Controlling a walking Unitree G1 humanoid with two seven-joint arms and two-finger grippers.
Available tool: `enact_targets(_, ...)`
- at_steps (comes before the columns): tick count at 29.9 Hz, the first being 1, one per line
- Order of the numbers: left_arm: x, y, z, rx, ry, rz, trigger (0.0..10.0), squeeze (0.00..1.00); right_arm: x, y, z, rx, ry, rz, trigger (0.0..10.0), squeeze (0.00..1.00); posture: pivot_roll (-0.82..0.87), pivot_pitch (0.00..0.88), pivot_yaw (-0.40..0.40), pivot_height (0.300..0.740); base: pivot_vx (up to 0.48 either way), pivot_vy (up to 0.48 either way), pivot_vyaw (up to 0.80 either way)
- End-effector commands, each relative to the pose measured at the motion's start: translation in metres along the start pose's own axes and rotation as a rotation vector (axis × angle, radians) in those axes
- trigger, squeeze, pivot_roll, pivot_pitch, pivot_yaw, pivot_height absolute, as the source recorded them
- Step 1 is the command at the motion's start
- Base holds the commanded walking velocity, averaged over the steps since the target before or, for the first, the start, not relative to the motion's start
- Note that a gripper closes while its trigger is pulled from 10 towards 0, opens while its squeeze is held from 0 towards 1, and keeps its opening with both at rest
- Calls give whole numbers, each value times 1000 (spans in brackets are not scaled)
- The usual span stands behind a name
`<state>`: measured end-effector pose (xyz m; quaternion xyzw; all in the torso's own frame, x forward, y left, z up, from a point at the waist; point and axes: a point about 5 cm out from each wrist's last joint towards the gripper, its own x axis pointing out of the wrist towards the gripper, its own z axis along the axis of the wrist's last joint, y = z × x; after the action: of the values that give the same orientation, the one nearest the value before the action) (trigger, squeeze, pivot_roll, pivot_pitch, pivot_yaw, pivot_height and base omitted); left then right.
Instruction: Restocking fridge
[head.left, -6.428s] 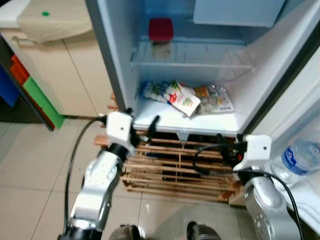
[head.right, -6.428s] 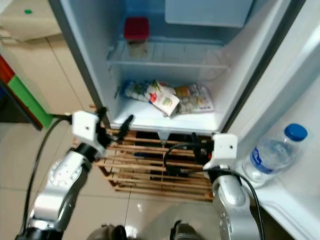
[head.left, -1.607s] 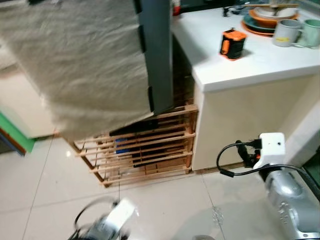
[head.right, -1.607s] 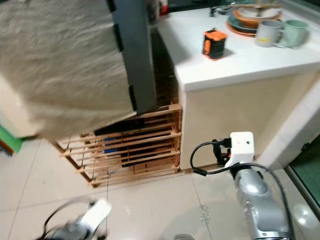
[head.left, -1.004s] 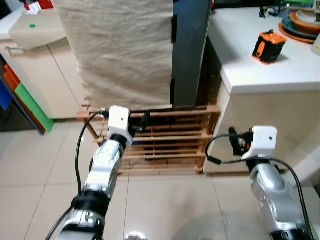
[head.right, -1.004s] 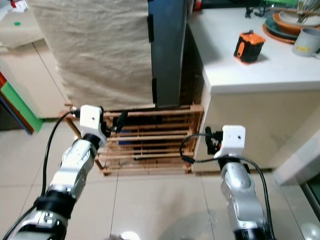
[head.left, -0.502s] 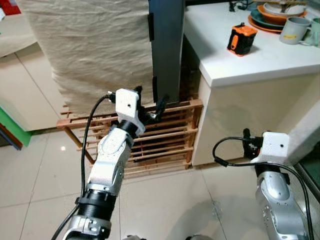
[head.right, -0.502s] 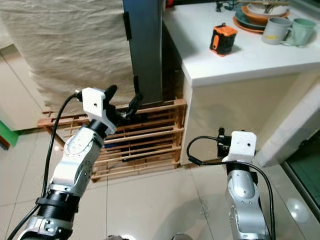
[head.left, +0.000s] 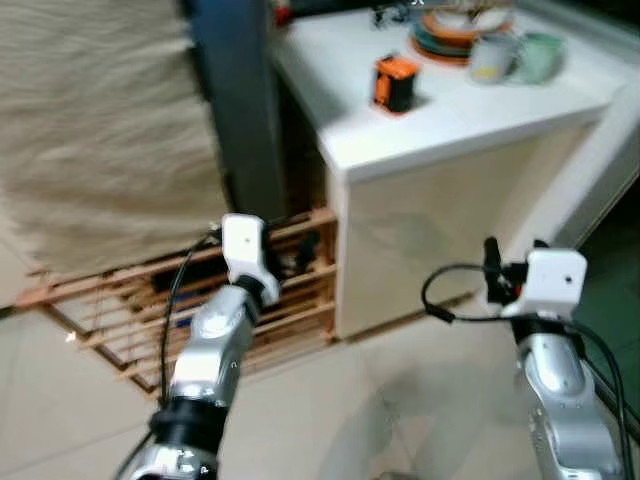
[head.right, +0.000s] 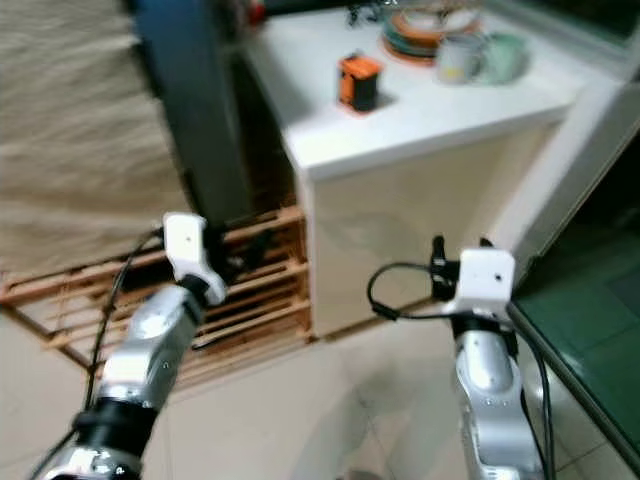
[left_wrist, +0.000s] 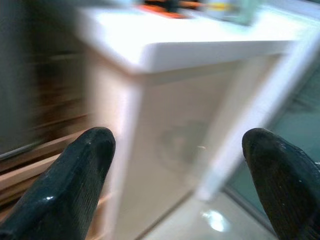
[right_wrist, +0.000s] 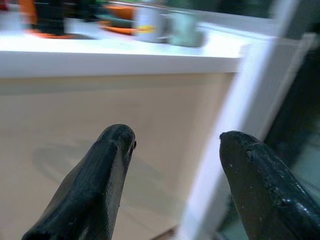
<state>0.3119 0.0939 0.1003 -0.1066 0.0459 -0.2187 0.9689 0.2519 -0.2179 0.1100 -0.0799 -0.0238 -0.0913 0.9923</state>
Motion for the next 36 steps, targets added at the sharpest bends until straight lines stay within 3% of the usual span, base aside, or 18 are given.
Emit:
enact_targets(1,-4,6,1,26,6,-8,10000,0,-2,3,-6,14,27,2,10000,0,-219,0,46,740,0,0,-694)
enact_targets(8,-2,1,10,164,-24,-92,10000,0,-4,-5,-7,6,11,-79,10000,0,-222,0,58,740,0,0,-696)
enact_targets(14,2,2,20,170,-56,-98,10000,0,-6,-9,-7,12,17,-102,10000,0,-232,0,63,740,0,0,-697)
enact_targets(16,2,3,21,173,-62,-96,10000,0,-7,-11,-8,10,20,-110,10000,43,-234,0,63,740,0,0,-694)
enact_targets(17,2,3,22,173,-66,-95,10000,0,-7,-12,-8,8,19,-121,10000,1000,-234,0,63,740,0,0,-688)
enact_targets(24,4,7,22,146,-69,-64,10000,0,-8,-12,-7,-7,10,-123,10000,1000,-233,0,64,740,0,0,-691)
enact_targets(25,4,14,21,115,-67,9,10000,0,-8,-12,-7,-10,11,-119,10000,1000,-233,0,64,740,0,0,-719)
enact_targets(29,0,23,18,61,-61,123,10000,0,-8,-13,-8,-14,11,-124,10000,1000,-234,0,65,740,0,0,-725)
enact_targets(32,-4,25,17,63,-62,150,10000,0,-9,-13,-8,-7,15,-123,10000,1000,-235,1,67,740,0,0,-735)
enact_targets(36,-15,30,15,129,-52,164,10000,0,-11,-16,-12,13,31,-132,10000,1000,-227,6,64,740,0,0,-753)
